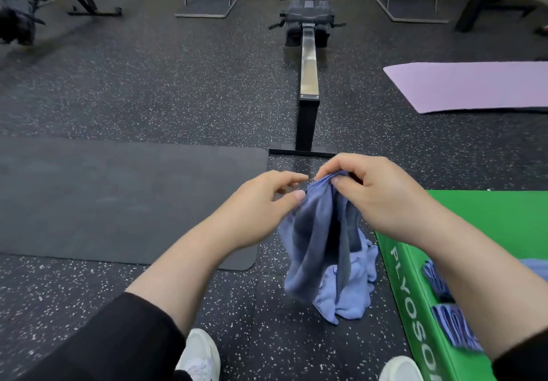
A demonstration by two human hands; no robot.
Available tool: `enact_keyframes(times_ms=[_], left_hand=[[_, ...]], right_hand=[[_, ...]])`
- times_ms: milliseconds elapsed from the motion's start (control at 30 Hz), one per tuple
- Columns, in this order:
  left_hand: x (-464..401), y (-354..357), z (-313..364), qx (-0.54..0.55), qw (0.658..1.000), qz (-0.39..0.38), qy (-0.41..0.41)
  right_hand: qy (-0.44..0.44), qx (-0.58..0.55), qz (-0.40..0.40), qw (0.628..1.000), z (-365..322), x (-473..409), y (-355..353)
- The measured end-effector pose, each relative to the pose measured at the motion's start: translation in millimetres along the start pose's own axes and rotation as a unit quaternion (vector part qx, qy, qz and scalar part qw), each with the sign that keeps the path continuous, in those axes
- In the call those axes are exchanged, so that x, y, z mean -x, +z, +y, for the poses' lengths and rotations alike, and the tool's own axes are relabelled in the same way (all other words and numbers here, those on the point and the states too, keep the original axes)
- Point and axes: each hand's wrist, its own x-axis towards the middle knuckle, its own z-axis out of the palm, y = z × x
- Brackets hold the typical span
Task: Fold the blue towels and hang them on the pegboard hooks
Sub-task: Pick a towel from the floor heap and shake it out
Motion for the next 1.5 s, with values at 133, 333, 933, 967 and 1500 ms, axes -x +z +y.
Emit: enact_keyframes(times_ms=[133, 333, 933, 967, 1500], left_hand=[[2.6, 7.4, 2.5, 0.047, 0.998, -0.028, 0.013], [9.2, 11.3, -0.7, 0.021, 1.000, -0.006, -0.011], [48.7, -53.2, -53.5, -0.079, 0.968, 0.097, -0.219], [51.8, -55.7, -50.9, -0.036, 0.969, 0.107, -0.218], [63.5, -61.4, -25.2, -0.034, 0.984, 0.131, -0.116]], right_hand=[[-0.002, -0.001, 0.014, 1.000, -6.0, 6.9, -2.8], [0.019, -0.052, 0.092, 0.994, -2.6, 17.0, -10.8], [0.100, -0.010, 0.142, 0.985, 47.8, 23.9, -22.3], [0.109, 0.007, 0.130, 0.985, 50.6, 26.1, -22.4], [0.123, 0.079, 0.059, 0.988, 60.9, 54.0, -33.4]])
